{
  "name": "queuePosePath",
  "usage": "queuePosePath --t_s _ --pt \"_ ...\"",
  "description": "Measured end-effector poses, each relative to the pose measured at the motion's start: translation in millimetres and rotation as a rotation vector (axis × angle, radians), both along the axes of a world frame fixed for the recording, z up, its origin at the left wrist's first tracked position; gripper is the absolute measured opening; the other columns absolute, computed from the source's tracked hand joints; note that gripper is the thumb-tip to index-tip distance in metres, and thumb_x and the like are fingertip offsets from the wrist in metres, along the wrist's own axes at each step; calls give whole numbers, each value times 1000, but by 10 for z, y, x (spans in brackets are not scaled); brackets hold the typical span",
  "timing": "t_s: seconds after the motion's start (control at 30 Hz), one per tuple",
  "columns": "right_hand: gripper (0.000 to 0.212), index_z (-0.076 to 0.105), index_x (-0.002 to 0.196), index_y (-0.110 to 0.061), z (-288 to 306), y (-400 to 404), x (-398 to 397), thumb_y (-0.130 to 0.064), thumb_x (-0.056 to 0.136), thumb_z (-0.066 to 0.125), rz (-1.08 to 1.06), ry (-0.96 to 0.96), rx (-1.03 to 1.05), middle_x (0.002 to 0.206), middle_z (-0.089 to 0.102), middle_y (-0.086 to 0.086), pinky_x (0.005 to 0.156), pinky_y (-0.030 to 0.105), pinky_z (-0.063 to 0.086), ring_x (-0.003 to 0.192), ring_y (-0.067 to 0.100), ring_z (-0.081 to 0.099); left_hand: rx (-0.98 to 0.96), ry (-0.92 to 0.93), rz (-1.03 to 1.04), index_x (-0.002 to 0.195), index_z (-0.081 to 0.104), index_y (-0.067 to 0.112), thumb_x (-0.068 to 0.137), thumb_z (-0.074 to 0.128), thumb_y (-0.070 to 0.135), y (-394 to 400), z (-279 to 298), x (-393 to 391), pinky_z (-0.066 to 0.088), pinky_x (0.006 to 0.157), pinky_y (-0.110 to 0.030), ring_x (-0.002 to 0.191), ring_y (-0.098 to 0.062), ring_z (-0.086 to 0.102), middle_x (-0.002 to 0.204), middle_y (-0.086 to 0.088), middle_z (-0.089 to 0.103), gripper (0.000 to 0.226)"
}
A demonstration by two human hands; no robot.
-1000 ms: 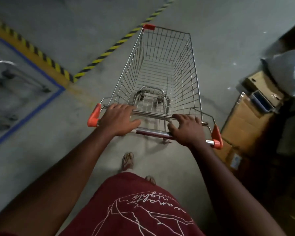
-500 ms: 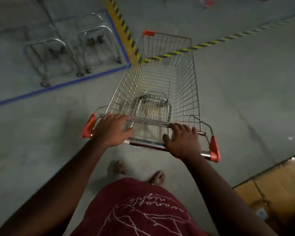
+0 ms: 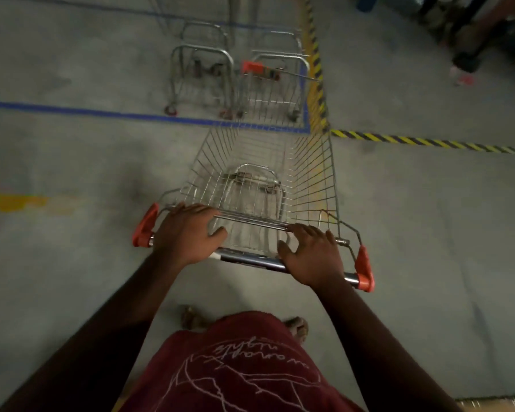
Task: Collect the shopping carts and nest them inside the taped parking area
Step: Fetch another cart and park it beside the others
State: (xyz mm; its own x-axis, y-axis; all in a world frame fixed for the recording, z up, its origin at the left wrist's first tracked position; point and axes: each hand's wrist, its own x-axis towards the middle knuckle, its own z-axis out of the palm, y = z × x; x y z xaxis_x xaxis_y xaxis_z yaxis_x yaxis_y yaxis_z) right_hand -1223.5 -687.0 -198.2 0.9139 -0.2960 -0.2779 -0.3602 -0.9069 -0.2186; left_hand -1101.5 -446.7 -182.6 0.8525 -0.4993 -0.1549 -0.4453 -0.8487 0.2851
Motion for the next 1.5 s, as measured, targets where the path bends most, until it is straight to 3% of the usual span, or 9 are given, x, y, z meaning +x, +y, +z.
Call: queuePosePath --t_s 0.1,0.27,0.37,0.57,0.7,0.87,1.23,1.5 --pt "60 58 140 -31 -5 468 312 -63 92 40 57 7 -1 144 63 -3 119 52 33 137 23 54 5 7 79 129 67 26 84 52 53 531 32 145 42 103 -37 115 -23 64 128 2 69 54" --pt "65 54 145 -31 -22 1115 735 -65 93 36 183 13 16 151 58 -3 123 52 28 142 22 49 -17 -18 233 126 69 25 86 61 48 1291 51 252 44 104 -41 113 -28 66 123 -3 72 47" --pt "64 52 148 -31 -39 1424 1047 -64 95 39 266 22 30 154 55 -3 124 51 25 145 22 45 -32 -10 333 123 71 24 86 56 57 1663 46 346 45 105 -43 112 -30 68 121 -4 73 52" --pt "65 52 147 -30 -59 1941 1799 -65 94 37 409 19 21 153 55 -2 124 49 24 144 22 46 -20 -54 464 118 73 22 87 60 57 2232 -16 726 45 106 -41 110 -26 69 119 -2 74 48" --pt "70 53 148 -27 -80 2247 2463 -66 93 35 472 -9 30 154 55 0 123 49 22 145 24 46 -7 -47 493 119 71 24 90 46 66 2587 -57 1203 45 104 -40 109 -24 69 122 3 73 57" --pt "67 52 148 -28 -93 2669 3369 -66 94 37 537 0 37 153 55 -1 125 54 21 144 25 46 20 -58 553 123 69 29 92 48 66 2986 -52 1896 45 99 -37 115 -24 65 126 8 70 53" --pt "64 47 153 -27 -74 3519 5215 -62 99 44 626 45 96 159 49 -1 127 54 13 148 23 41 -9 -91 691 118 71 27 89 41 67 3841 -179 3428 51 89 -41 107 -31 68 120 4 73 58" --pt "62 53 148 -28 -76 4402 6385 -63 98 43 499 -9 18 152 56 -2 125 57 21 144 24 46 -32 -154 676 114 71 32 88 40 68 4731 -252 4745 54 82 -38 105 -27 69 115 8 75 54"
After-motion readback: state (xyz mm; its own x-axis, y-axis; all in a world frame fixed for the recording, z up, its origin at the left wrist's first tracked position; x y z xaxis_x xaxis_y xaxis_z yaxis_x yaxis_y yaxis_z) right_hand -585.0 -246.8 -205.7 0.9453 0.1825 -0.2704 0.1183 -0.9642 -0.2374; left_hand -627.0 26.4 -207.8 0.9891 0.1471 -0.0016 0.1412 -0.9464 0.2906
